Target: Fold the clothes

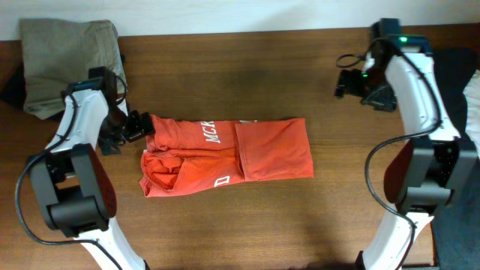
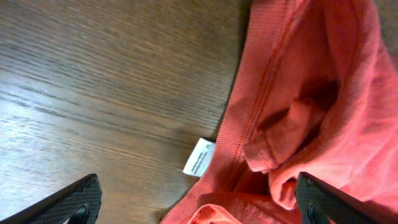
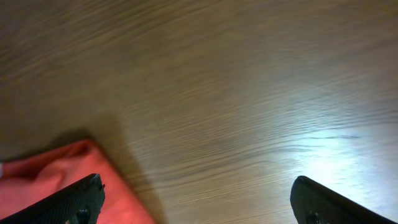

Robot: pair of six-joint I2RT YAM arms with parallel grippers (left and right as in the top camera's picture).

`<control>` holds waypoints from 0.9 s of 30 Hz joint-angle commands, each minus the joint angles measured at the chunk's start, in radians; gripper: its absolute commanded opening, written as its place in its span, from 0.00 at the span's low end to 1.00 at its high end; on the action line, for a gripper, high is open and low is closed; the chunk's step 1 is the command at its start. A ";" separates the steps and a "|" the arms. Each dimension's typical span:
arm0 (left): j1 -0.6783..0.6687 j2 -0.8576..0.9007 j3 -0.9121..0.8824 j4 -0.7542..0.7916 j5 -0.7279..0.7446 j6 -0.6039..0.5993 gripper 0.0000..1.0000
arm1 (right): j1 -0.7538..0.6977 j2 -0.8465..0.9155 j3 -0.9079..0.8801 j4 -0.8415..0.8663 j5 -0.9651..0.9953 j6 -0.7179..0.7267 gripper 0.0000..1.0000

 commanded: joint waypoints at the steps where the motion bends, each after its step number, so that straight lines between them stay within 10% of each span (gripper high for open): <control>1: 0.077 0.009 -0.010 0.023 0.250 0.167 0.99 | -0.062 0.001 0.015 0.010 0.004 0.046 0.99; 7: 0.127 0.009 -0.034 -0.005 0.482 0.390 0.99 | -0.100 0.001 0.015 0.034 0.005 0.057 0.99; 27: 0.127 0.069 -0.253 0.083 0.535 0.389 0.99 | -0.100 0.001 0.015 0.034 0.005 0.057 0.99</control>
